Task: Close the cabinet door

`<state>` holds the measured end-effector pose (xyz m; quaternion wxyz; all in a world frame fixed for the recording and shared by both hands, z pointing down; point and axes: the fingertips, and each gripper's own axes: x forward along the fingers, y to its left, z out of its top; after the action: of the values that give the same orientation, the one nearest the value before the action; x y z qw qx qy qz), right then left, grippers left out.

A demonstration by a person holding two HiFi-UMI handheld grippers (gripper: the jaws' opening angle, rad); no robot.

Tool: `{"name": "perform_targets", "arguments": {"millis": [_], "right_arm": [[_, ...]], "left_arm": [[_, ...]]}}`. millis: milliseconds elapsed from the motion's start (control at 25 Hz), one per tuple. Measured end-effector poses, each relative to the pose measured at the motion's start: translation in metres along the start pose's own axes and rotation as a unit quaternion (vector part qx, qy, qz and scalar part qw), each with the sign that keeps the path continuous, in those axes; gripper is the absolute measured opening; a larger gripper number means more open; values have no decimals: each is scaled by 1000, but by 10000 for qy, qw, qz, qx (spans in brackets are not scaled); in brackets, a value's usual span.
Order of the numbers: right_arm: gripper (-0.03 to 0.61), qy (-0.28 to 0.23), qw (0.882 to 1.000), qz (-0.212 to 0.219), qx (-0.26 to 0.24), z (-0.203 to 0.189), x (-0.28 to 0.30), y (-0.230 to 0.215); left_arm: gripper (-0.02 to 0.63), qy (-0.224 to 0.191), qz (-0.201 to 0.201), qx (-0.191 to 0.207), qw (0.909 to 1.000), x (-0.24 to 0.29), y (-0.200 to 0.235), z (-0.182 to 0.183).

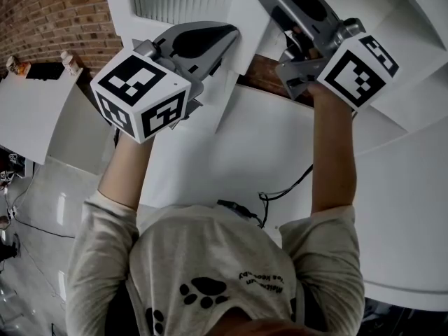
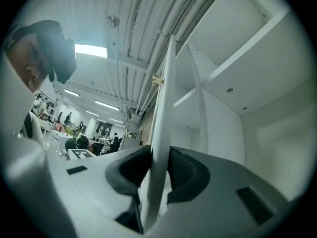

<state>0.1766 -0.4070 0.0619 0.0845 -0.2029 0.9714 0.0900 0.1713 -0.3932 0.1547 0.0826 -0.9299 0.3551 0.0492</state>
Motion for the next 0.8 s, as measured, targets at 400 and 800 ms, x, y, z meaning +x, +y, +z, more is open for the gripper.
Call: {"name": "perform_targets", "arguments": {"millis": [400,800], "right_arm": [[103,-125,9997,181,130,-2,4,-18],[123,-128,9998,-88,146,-7,1,-32]], "left_arm": [[9,56,67,-11,10000,16,13,-6],[8,83,209,-16,9997,24,18,-13]]}}
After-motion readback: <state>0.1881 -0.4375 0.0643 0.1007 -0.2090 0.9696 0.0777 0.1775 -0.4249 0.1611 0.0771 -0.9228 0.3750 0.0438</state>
